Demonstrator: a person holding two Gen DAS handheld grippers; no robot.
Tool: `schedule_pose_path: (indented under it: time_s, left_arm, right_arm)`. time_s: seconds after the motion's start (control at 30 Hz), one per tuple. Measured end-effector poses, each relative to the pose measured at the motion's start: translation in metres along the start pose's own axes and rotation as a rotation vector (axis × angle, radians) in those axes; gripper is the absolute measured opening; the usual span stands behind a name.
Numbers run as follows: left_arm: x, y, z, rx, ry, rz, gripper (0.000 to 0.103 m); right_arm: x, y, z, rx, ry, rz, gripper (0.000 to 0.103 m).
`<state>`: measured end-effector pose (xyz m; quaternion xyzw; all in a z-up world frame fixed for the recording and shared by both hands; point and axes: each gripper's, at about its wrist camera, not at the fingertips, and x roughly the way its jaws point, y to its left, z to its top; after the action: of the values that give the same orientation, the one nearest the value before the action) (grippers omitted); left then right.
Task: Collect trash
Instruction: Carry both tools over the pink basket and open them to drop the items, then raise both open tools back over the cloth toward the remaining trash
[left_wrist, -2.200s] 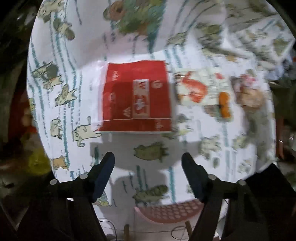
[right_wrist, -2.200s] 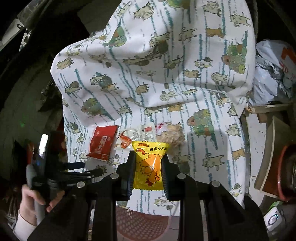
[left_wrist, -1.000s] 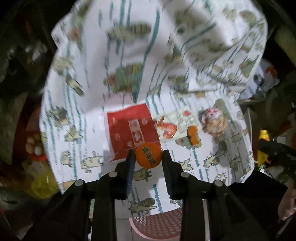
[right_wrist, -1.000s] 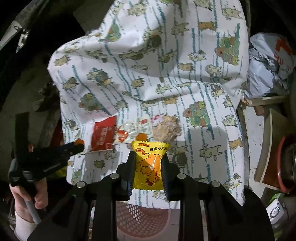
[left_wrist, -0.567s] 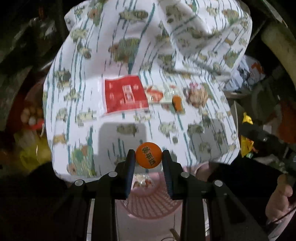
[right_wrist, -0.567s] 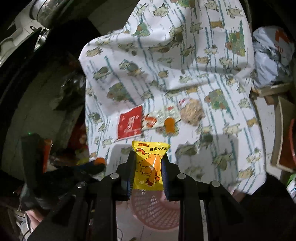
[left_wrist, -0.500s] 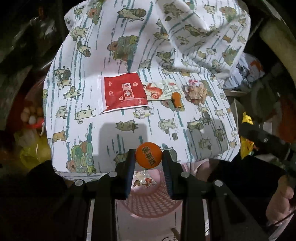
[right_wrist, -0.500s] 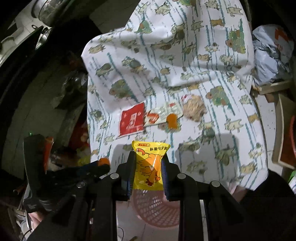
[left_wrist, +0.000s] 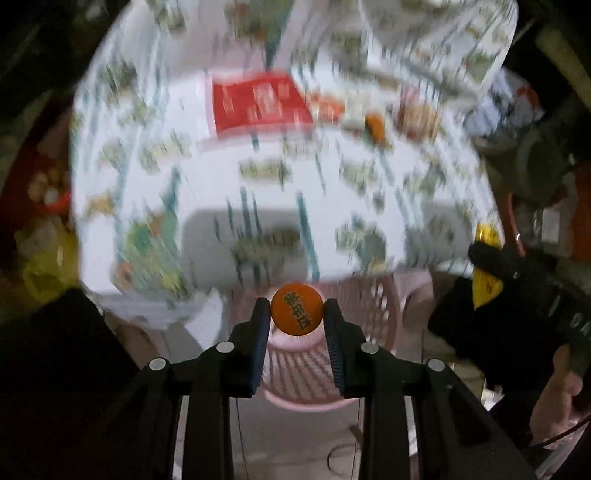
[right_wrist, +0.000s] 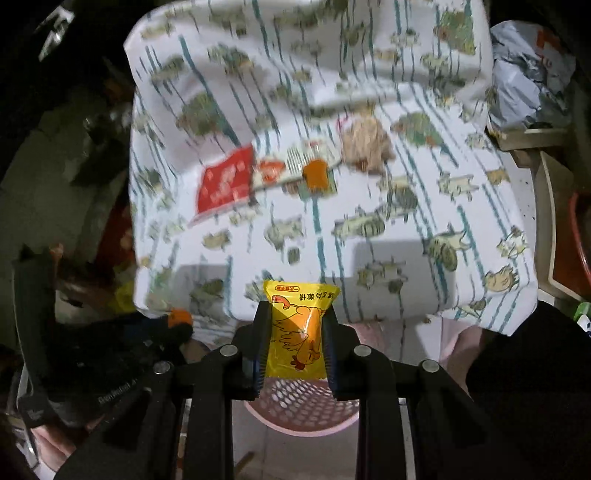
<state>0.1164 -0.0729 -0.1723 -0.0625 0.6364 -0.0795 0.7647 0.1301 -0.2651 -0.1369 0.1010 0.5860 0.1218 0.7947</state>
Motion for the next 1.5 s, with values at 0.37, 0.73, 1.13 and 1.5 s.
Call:
schedule_pose_path:
  time_s: [0.37, 0.73, 1.13, 1.5]
  left_arm:
    - [0.080, 0.012, -0.030, -0.025, 0.204, -0.013, 0.028]
    - [0.133, 0.023, -0.050, -0.031, 0.328, 0.022, 0.028]
    - [0.139, 0.017, -0.051, 0.008, 0.358, 0.046, 0.078]
    - [0.103, 0.025, -0.035, -0.043, 0.323, 0.088, 0.078]
  right_arm:
    - [0.083, -0.020, -0.027, 0.053, 0.229, -0.031, 0.027]
    - [0.146, -0.047, -0.049, 0.107, 0.354, -0.112, 0.027]
    - [0.183, -0.055, -0.058, 0.106, 0.360, -0.168, 0.027]
    - [0.150, -0.048, -0.043, 0.133, 0.267, -0.178, 0.057]
